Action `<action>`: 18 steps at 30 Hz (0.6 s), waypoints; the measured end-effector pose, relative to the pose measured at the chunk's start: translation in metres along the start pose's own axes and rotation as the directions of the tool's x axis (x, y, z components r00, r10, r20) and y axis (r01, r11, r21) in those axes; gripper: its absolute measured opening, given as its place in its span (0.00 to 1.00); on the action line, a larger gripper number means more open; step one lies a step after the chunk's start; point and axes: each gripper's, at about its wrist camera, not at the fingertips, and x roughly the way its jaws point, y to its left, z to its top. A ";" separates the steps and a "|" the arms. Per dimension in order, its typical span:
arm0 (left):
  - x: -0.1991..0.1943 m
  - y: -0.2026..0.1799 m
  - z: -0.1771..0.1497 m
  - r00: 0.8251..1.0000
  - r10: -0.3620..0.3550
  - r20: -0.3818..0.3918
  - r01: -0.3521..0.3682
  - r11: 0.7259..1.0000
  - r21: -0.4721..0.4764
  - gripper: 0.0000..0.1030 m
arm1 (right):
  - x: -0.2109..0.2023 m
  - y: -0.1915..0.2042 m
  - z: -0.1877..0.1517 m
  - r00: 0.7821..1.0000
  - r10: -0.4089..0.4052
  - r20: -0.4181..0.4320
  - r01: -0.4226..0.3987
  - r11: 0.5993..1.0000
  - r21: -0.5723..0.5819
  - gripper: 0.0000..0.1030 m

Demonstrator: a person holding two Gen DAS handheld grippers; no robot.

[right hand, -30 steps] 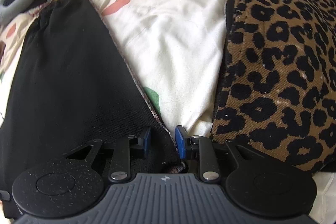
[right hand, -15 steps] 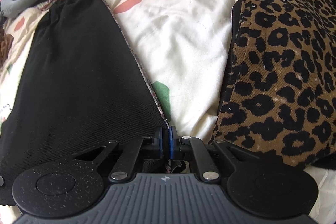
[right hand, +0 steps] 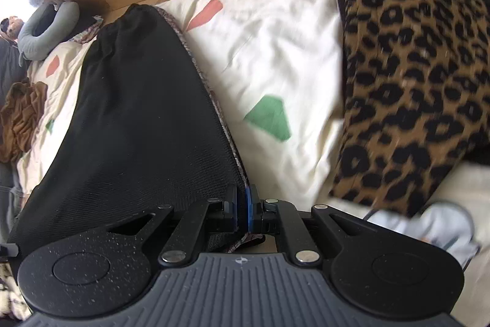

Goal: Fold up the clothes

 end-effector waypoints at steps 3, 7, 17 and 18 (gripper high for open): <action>-0.008 0.001 0.004 0.999 0.040 -0.008 -0.040 0.999 0.015 0.02 | 0.006 0.008 -0.010 1.000 0.023 -0.017 -0.023 1.000 0.006 0.04; -0.020 0.009 0.007 0.995 0.094 -0.015 -0.093 0.995 0.030 0.02 | 0.015 0.015 -0.020 0.998 0.048 -0.041 -0.048 0.999 0.011 0.04; -0.021 0.027 0.011 0.983 0.184 -0.028 -0.182 0.982 0.052 0.02 | 0.037 0.022 -0.035 0.997 0.054 -0.063 -0.055 0.998 -0.019 0.10; -0.021 0.028 0.011 0.982 0.188 -0.029 -0.187 0.981 0.055 0.02 | 0.038 0.022 -0.035 0.997 0.053 -0.064 -0.054 0.998 -0.018 0.13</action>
